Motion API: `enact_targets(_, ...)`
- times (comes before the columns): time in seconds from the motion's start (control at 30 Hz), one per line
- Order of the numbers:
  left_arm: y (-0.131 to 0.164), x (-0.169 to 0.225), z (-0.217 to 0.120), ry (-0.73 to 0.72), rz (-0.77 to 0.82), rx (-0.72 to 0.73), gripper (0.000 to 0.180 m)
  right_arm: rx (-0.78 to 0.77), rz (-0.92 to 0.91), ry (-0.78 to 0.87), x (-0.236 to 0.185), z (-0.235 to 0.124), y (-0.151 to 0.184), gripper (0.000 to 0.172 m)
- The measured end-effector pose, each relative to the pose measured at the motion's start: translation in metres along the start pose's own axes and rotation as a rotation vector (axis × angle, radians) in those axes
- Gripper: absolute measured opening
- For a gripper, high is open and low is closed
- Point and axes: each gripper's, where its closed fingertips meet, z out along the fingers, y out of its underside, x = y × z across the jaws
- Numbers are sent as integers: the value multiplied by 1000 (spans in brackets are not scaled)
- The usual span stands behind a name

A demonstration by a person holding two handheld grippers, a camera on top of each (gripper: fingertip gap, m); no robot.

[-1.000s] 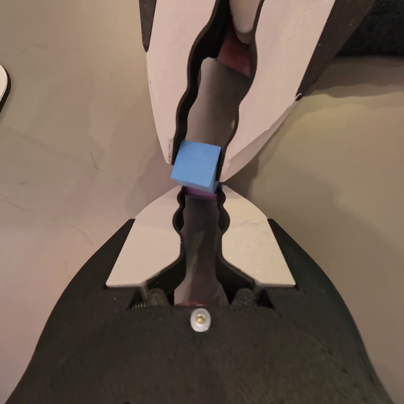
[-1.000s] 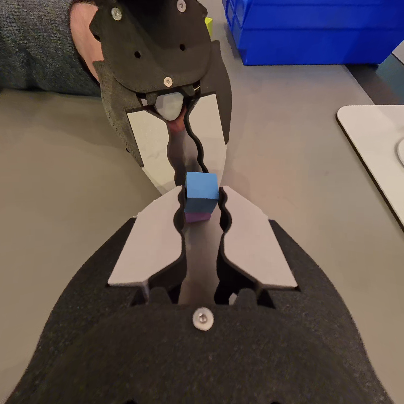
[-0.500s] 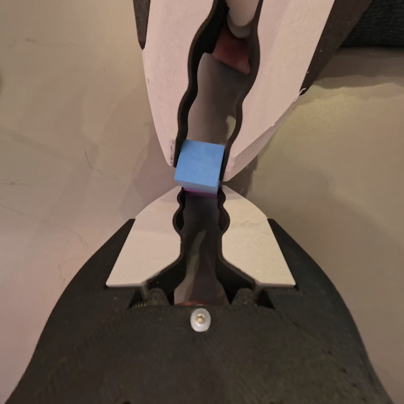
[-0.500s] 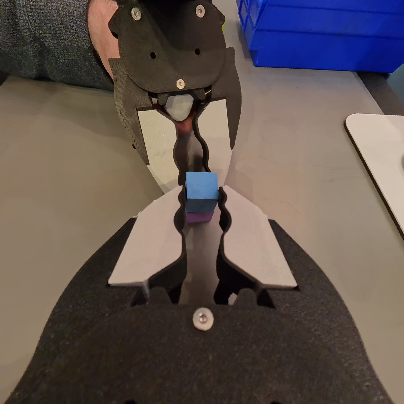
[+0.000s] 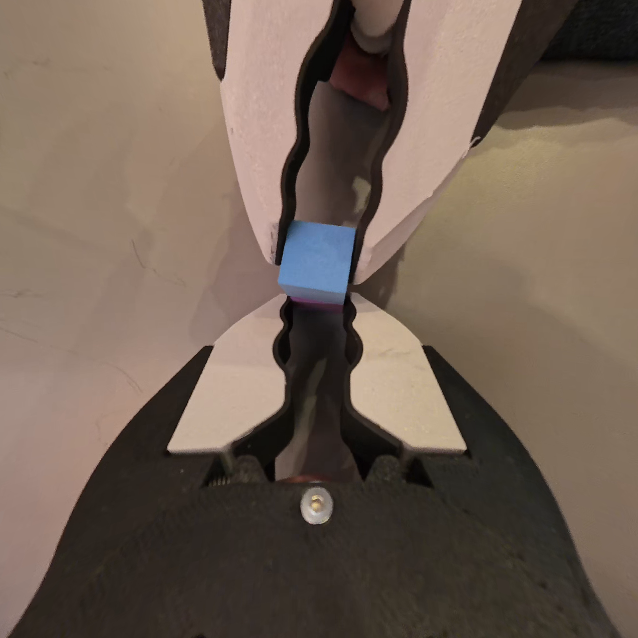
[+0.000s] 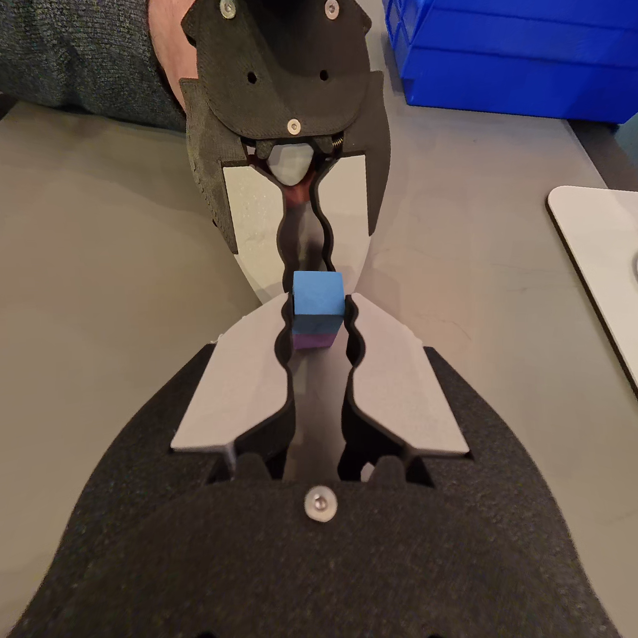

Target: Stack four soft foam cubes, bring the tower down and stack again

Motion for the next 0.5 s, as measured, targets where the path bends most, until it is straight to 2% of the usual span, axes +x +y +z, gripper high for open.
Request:
enact_targets(0.23,0,1,0,4,4,-6,30,-11,9,2,1,1,1,31)
enact_targets(0.37,0,2,1,7,-2,-12,41,-1,20,-6,0,1,-1,42)
enact_targets(0.5,-2,1,-9,-11,-25,11,51,57,47,-2,4,-11,-5,45)
